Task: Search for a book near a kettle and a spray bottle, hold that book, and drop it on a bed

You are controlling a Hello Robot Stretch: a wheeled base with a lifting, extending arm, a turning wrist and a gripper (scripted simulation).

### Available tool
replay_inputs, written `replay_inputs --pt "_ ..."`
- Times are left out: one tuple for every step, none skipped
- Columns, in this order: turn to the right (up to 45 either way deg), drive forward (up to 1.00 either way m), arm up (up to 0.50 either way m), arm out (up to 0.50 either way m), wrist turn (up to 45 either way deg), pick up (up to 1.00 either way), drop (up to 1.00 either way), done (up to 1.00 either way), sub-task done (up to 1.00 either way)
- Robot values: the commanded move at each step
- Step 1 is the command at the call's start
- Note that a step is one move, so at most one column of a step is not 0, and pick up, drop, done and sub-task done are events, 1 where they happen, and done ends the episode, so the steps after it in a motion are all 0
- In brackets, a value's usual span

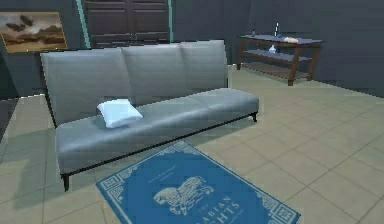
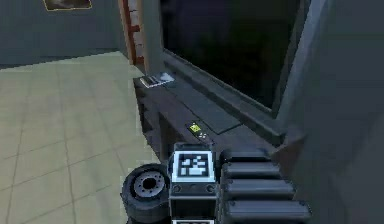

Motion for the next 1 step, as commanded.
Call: replay_inputs --pt "0.0 0.2 0.0 0.0 0.0 0.0 0.0 0.0 0.0"
